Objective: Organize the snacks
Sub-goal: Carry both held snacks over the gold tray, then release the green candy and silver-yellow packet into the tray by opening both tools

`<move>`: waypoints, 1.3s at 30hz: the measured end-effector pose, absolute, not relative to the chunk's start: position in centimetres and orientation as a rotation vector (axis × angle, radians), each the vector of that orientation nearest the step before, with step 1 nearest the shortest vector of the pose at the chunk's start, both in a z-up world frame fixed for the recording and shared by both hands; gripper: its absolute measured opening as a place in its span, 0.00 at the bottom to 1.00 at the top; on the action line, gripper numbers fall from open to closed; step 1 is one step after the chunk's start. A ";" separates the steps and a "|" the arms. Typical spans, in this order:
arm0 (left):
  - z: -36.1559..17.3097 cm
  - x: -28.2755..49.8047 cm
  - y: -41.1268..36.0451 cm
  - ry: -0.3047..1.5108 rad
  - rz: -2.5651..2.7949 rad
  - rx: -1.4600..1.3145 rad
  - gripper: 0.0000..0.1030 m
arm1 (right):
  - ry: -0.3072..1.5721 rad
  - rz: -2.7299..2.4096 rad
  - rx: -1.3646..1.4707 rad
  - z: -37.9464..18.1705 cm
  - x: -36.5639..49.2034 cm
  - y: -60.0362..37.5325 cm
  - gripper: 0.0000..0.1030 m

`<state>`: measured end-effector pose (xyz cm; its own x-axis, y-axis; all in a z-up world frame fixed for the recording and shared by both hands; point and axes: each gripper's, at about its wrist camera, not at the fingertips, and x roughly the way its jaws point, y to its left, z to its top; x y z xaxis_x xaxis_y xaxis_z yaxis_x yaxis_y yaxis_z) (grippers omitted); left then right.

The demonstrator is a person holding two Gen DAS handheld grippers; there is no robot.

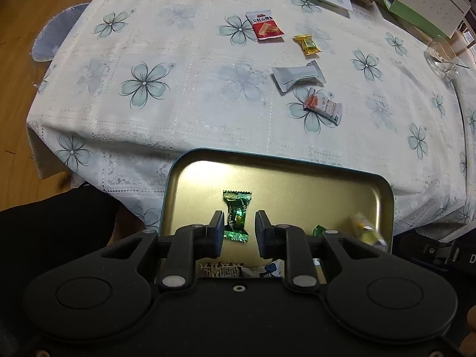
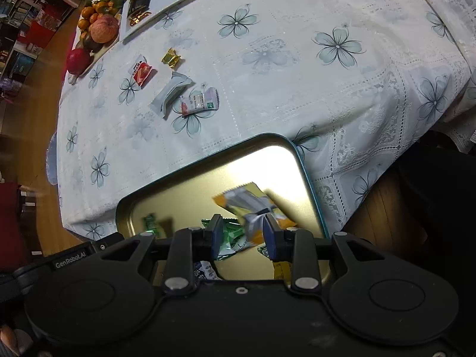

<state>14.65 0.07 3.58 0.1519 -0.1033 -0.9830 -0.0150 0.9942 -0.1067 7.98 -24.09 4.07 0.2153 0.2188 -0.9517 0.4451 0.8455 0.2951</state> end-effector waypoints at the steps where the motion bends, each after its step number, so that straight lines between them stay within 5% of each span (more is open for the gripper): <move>1: 3.6 14.5 0.1 1.420 -0.065 -0.099 0.31 | 1.365 -0.168 0.582 4.3 7.8 -24.0 0.32; 39: -0.1 20.8 -0.2 1.554 -0.004 -0.017 0.31 | 1.566 -0.202 0.385 -1.2 15.6 -21.6 0.32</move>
